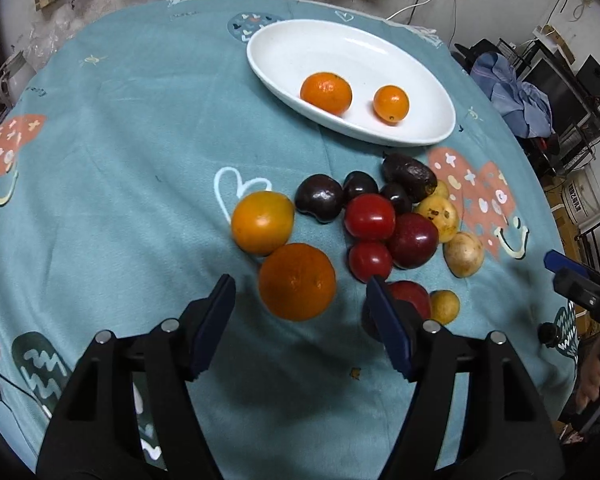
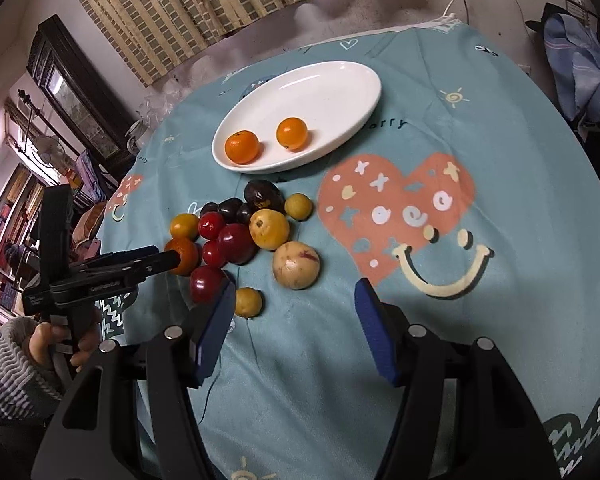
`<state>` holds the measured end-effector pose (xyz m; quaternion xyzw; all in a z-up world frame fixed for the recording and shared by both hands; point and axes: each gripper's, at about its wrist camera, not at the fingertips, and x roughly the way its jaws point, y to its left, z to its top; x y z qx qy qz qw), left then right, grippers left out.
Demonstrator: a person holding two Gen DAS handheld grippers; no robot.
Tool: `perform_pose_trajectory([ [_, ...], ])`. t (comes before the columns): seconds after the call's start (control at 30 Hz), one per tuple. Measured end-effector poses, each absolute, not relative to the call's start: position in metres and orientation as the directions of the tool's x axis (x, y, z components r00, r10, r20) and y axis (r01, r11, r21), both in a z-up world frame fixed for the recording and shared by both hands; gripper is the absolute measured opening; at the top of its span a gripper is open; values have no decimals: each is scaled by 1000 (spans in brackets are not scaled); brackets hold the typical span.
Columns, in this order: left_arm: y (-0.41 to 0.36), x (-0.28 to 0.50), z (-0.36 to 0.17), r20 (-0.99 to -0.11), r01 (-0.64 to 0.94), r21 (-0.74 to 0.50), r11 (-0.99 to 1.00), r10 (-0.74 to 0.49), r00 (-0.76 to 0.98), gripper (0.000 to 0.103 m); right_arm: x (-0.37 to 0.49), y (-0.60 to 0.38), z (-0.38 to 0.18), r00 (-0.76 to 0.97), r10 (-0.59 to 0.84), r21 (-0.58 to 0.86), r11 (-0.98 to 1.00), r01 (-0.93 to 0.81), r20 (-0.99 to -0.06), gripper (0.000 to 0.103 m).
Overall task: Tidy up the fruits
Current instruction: 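Carry an orange with the left tool while the right tool carries a potato to the plate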
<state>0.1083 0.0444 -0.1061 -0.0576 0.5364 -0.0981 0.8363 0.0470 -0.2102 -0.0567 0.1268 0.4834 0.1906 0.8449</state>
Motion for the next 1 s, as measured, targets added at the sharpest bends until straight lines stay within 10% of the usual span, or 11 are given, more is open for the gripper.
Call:
perform_pose_trajectory([
  [0.4, 44, 113, -127, -901, 140, -175, 975, -215, 376, 44, 47, -206, -66, 444, 439, 390, 898, -203, -781, 62],
  [1.0, 57, 89, -126, -889, 85, -240, 967, -255, 380, 44, 100, -163, -111, 355, 403, 295, 900, -320, -844, 51],
])
